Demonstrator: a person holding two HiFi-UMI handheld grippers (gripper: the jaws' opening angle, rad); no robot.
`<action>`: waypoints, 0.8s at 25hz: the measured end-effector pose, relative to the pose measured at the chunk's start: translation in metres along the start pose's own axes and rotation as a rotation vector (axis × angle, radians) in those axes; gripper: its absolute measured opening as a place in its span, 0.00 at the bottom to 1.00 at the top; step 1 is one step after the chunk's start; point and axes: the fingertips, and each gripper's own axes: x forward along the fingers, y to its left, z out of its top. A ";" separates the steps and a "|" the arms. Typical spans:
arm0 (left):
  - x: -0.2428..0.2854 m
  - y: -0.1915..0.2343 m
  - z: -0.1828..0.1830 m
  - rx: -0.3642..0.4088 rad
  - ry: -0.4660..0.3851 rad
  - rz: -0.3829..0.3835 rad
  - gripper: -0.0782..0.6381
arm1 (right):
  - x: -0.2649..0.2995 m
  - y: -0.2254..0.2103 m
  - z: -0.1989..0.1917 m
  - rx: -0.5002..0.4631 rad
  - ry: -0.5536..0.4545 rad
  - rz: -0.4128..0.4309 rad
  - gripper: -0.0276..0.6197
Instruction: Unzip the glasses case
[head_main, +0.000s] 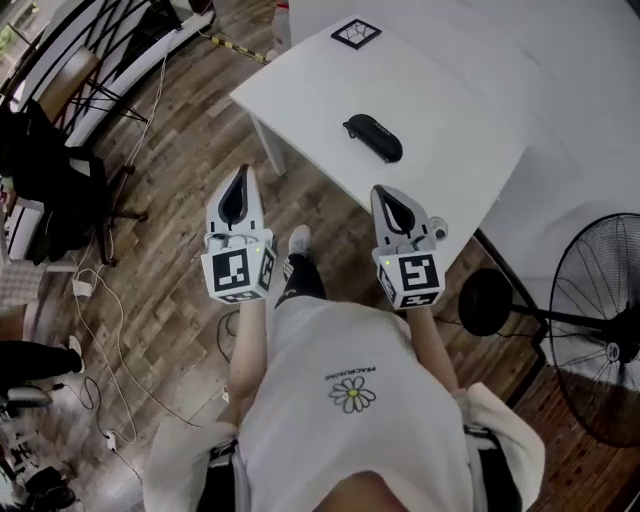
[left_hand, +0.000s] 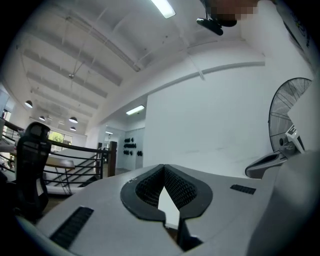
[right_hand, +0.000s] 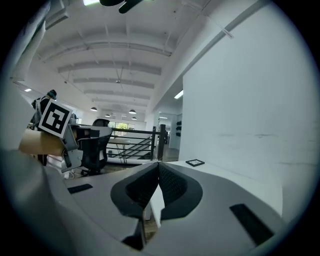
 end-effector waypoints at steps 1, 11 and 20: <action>0.020 0.005 -0.004 -0.005 0.006 -0.022 0.13 | 0.014 -0.007 0.002 0.003 0.008 -0.022 0.05; 0.211 0.029 0.001 0.014 -0.018 -0.300 0.13 | 0.134 -0.089 0.021 0.060 0.076 -0.287 0.05; 0.291 0.019 -0.018 -0.008 0.001 -0.473 0.13 | 0.166 -0.120 0.011 0.085 0.158 -0.464 0.05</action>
